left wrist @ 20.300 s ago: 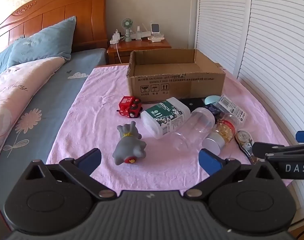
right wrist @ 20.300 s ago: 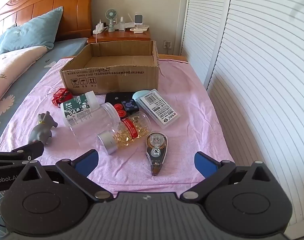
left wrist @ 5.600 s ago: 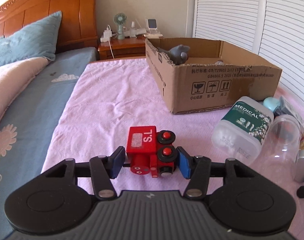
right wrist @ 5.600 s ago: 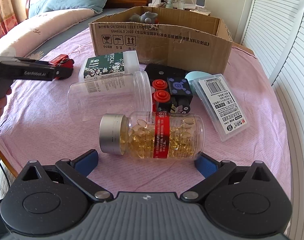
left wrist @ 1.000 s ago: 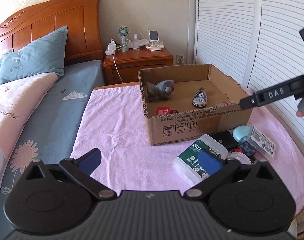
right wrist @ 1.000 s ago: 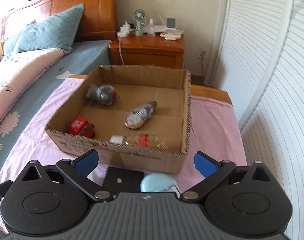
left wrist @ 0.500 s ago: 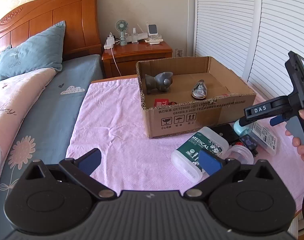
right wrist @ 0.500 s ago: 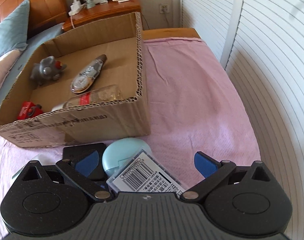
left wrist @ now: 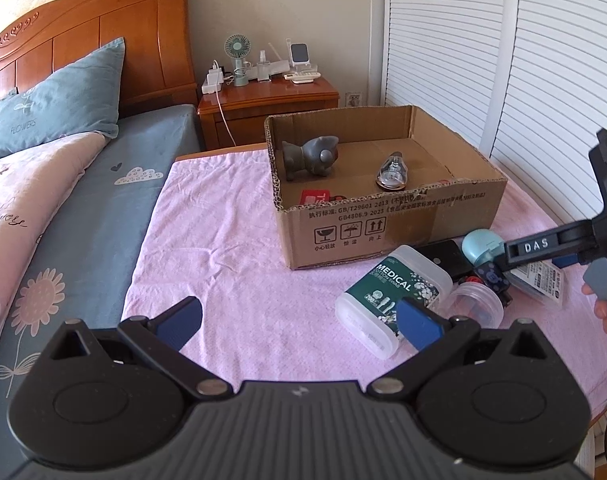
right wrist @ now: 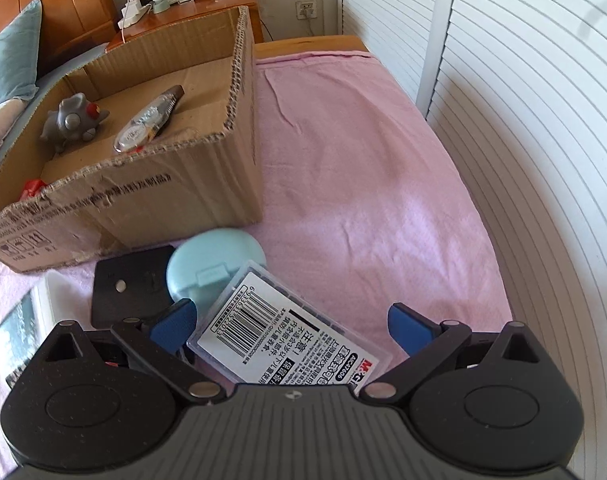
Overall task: Organize rigid objects
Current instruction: 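Move right tool to clear barcode box while left tool approaches white MEDICAL container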
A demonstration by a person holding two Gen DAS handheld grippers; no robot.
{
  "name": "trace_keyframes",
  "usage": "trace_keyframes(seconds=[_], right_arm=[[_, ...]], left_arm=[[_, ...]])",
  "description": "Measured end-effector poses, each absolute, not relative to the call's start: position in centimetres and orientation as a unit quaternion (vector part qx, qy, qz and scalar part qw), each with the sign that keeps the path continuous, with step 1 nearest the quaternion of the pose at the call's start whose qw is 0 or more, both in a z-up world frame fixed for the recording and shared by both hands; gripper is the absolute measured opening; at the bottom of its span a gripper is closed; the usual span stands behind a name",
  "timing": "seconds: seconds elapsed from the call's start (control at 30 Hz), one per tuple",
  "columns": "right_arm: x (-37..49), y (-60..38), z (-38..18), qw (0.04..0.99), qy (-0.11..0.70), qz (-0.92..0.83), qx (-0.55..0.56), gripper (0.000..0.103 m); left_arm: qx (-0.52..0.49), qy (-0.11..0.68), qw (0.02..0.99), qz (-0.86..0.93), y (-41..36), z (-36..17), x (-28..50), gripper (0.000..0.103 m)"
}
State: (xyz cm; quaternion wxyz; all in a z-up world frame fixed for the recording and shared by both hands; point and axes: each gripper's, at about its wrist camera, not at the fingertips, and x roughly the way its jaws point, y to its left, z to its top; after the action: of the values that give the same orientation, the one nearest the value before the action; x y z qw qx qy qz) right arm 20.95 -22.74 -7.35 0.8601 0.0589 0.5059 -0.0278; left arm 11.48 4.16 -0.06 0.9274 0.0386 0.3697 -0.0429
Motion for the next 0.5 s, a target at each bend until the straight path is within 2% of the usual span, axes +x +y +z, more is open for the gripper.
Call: trace_keyframes(seconds=[0.5], right_arm=[[16.1, -23.0, -8.2, 0.876, 0.481, -0.036, -0.007, 0.103]], left_arm=[[0.050, 0.377, 0.923, -0.052, 2.9, -0.5, 13.1, 0.102]])
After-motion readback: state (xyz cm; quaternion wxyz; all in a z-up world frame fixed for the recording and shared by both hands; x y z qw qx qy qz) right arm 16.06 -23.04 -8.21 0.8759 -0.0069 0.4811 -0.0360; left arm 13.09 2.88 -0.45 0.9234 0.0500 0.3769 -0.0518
